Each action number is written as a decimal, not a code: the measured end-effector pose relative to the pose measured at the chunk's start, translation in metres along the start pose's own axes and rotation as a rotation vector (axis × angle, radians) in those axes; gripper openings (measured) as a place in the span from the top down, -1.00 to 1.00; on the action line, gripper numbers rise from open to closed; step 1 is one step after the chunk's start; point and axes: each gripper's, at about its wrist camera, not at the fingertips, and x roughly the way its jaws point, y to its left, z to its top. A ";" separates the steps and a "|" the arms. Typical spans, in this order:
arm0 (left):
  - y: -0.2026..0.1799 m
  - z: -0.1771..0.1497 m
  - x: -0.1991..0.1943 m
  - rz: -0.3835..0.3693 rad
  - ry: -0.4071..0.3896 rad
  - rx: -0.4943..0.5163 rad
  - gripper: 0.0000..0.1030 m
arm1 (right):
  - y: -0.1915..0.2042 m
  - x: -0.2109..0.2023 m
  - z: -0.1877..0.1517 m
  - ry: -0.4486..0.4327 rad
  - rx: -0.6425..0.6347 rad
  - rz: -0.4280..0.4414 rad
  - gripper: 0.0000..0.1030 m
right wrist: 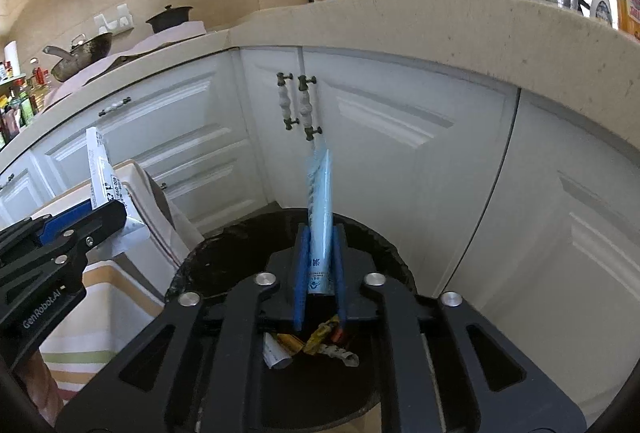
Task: Collect trash
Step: 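Carry both items over the black bin and open both grippers, then move both grippers back over the table of trash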
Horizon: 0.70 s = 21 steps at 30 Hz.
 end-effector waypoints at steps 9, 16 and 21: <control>-0.001 -0.004 0.016 0.044 0.036 0.008 -0.14 | -0.008 0.013 -0.004 0.016 0.022 -0.022 0.45; 0.010 -0.005 0.005 0.076 0.027 -0.004 -0.36 | 0.002 0.006 -0.002 0.007 0.009 -0.008 0.31; 0.028 -0.013 -0.013 0.104 0.037 -0.033 -0.42 | 0.021 -0.003 -0.002 0.008 -0.013 0.038 0.31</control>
